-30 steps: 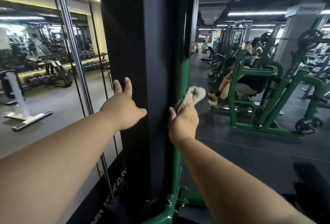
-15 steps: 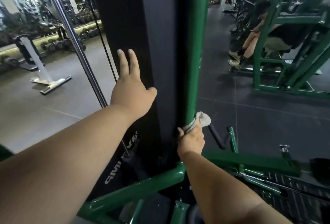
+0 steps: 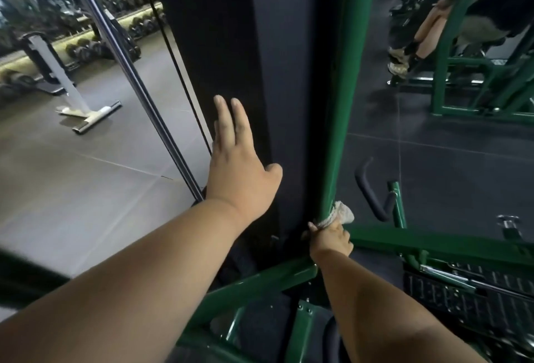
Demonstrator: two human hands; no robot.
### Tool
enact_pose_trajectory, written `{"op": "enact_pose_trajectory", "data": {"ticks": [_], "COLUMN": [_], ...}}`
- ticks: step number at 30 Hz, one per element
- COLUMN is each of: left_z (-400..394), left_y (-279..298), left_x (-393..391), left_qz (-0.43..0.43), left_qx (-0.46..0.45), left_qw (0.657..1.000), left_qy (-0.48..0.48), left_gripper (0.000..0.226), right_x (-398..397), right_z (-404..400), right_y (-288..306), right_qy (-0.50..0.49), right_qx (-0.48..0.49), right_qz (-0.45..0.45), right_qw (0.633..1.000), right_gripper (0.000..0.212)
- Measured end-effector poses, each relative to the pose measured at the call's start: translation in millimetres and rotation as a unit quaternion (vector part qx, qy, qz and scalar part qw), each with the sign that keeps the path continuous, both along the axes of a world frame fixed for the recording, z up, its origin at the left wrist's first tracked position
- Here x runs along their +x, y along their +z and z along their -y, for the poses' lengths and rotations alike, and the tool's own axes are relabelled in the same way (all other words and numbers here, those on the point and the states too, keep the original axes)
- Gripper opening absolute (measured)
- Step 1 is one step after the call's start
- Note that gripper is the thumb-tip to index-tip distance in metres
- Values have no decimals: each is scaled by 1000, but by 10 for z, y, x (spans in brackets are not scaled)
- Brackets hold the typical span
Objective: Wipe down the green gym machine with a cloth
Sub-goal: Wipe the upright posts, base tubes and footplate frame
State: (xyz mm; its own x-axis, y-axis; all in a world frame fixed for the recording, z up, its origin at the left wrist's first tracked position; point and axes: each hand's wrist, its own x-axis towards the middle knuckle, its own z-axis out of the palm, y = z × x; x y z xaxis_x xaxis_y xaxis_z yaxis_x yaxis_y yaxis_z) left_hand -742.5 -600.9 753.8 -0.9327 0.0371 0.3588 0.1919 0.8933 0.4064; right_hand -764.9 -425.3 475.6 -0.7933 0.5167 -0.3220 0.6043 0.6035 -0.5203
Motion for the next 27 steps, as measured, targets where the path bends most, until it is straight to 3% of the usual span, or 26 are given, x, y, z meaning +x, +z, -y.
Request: {"op": "enact_pose_trajectory", "data": {"ticks": [8, 13, 17, 22, 27], "left_z": [13, 50, 135, 242, 318], "left_y": [93, 351, 781, 1240, 1513], "left_x": [42, 186, 179, 62, -58], "left_qz": [38, 28, -24, -33, 0], "left_qx": [33, 21, 88, 175, 228], "left_qw": [999, 999, 996, 984, 973], "left_qy": [-17, 4, 20, 33, 25], "left_gripper": [122, 108, 92, 97, 104], "right_x": [72, 179, 287, 316, 231], "right_z": [-18, -53, -50, -12, 22], "right_y": [661, 1566, 2378, 3135, 3780], "right_qy": [-24, 8, 53, 102, 117], "right_qx": [-74, -57, 25, 124, 318], "right_qz": [-133, -270, -381, -431, -458], "right_qw": [988, 961, 923, 888, 822], "right_gripper": [94, 66, 76, 96, 83]}}
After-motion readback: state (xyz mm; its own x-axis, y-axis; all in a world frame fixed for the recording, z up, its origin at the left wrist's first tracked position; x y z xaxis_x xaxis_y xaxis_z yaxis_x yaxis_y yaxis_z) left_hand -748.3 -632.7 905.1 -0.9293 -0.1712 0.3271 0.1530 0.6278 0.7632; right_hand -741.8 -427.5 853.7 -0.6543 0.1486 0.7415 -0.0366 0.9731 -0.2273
